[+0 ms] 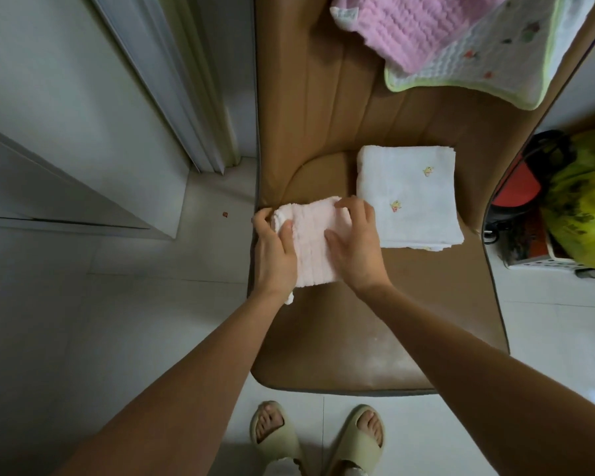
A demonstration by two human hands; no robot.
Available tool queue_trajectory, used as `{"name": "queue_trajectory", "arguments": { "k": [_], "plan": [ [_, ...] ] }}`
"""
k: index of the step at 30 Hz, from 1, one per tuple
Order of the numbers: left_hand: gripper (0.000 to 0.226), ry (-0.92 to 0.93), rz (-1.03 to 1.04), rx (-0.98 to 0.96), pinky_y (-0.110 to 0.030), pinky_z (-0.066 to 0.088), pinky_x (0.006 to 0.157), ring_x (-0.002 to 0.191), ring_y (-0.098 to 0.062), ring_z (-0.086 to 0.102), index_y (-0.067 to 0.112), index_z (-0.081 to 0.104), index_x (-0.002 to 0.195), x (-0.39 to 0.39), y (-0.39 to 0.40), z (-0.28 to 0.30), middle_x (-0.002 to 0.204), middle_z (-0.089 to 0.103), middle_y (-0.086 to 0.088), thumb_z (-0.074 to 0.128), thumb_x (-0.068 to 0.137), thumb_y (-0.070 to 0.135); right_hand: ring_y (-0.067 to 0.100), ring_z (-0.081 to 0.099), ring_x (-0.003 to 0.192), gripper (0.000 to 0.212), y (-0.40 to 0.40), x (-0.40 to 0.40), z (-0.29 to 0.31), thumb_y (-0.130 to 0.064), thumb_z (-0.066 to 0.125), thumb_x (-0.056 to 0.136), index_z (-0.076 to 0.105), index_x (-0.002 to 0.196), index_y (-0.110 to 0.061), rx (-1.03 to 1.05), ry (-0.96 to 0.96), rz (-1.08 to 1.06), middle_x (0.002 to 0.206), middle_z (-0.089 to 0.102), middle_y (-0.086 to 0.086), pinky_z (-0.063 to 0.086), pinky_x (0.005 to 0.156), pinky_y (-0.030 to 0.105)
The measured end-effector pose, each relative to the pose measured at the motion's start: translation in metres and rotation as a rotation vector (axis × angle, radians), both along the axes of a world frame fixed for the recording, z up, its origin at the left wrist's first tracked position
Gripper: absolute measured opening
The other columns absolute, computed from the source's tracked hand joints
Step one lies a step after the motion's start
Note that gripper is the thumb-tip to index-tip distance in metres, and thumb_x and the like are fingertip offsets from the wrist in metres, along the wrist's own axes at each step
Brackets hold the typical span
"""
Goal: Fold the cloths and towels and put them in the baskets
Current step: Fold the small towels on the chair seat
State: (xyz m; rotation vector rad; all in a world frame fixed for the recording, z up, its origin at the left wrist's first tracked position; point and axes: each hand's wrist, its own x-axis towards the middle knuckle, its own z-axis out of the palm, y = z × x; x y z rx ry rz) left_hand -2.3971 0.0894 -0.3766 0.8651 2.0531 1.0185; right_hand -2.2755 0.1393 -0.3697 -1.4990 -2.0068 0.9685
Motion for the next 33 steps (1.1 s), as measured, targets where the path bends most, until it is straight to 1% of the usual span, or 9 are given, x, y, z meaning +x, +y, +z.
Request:
{"name": "queue_trajectory", "arguments": {
  "k": [2,5,11,16,19,22,25,28,33],
  "plan": [
    [0.03,-0.01,0.029,0.025,-0.011,0.043,0.06,0.083,-0.015,0.059,0.011,0.031,0.126,0.001,0.011,-0.009,0.096,0.054,0.002,0.037,0.102,0.028,0.006,0.035,0.121,0.03,0.012,-0.004,-0.009,-0.014,0.05,0.096,0.041,0.125,-0.018,0.077,-0.089,0.053,0.148,0.028,0.001,0.027,0.091,0.002],
    [0.029,-0.029,-0.009,0.016,-0.001,0.039,0.055,0.076,-0.003,0.052,0.007,0.036,0.126,0.004,0.023,-0.02,0.096,0.051,0.005,0.035,0.103,0.025,0.018,0.031,0.136,0.037,0.017,-0.005,-0.025,-0.023,0.041,0.101,0.037,0.138,-0.02,0.224,-0.329,0.099,0.156,0.021,0.005,0.034,0.104,0.023],
    [0.037,0.153,-0.055,-0.01,-0.007,0.034,0.058,0.092,-0.012,0.058,0.011,0.045,0.128,0.003,0.036,-0.045,0.116,0.06,-0.006,0.033,0.102,0.035,0.017,0.001,0.148,0.053,0.016,0.0,-0.056,-0.033,0.021,0.104,0.015,0.152,-0.011,0.262,-0.568,0.242,0.16,0.01,0.005,-0.001,0.121,0.031],
    [0.042,0.47,-0.051,-0.134,-0.027,0.046,0.071,0.103,-0.02,0.06,0.014,0.055,0.123,0.002,0.035,-0.049,0.115,0.063,-0.006,0.037,0.1,0.043,0.017,-0.005,0.147,0.058,0.022,-0.008,-0.062,-0.041,0.009,0.102,0.005,0.153,-0.014,0.228,-0.789,0.308,0.16,0.001,0.003,-0.005,0.119,0.032],
    [0.041,0.372,-0.123,-0.282,-0.035,0.049,0.078,0.105,-0.024,0.058,0.013,0.054,0.122,-0.007,0.042,-0.035,0.117,0.06,-0.008,0.039,0.098,0.044,0.016,-0.01,0.147,0.059,0.029,-0.008,-0.04,-0.042,0.001,0.1,-0.002,0.153,-0.017,0.101,-0.794,0.376,0.16,-0.008,0.0,-0.007,0.119,0.032],
    [0.032,0.108,-0.277,-0.469,-0.033,0.047,0.075,0.096,-0.026,0.06,0.008,0.057,0.11,-0.03,0.049,-0.009,0.106,0.059,-0.011,0.044,0.098,0.035,0.019,0.007,0.147,0.056,0.035,-0.003,0.01,-0.045,0.009,0.102,0.008,0.153,-0.022,-0.037,-0.661,0.335,0.161,-0.005,-0.001,0.017,0.118,0.035],
    [0.036,0.052,-0.636,-0.625,-0.026,0.036,0.059,0.066,-0.016,0.05,0.013,0.051,0.069,-0.056,0.05,0.049,0.07,0.05,-0.004,0.044,0.099,0.031,0.026,0.048,0.124,0.047,0.042,0.013,0.074,-0.042,0.025,0.102,0.036,0.14,-0.017,-0.09,-0.512,0.162,0.151,0.031,0.005,0.046,0.091,0.04],
    [0.028,0.277,-0.861,-0.658,-0.03,0.042,0.068,0.079,-0.02,0.056,0.012,0.059,0.086,-0.067,0.059,0.116,0.086,0.059,-0.007,0.045,0.098,0.033,0.022,0.06,0.1,0.037,0.057,0.036,0.133,-0.038,0.033,0.101,0.051,0.125,-0.016,-0.065,-0.467,0.121,0.13,0.05,-0.001,0.048,0.076,0.034],
    [0.02,0.348,-0.718,-0.367,-0.032,0.05,0.084,0.099,-0.021,0.062,0.014,0.064,0.106,-0.044,0.114,0.233,0.107,0.066,-0.004,0.05,0.096,0.025,0.027,0.062,0.088,0.018,0.111,0.068,0.23,-0.026,0.042,0.098,0.054,0.108,-0.016,0.104,-0.373,0.128,0.11,0.053,-0.001,0.048,0.067,0.038]
  ]
}}
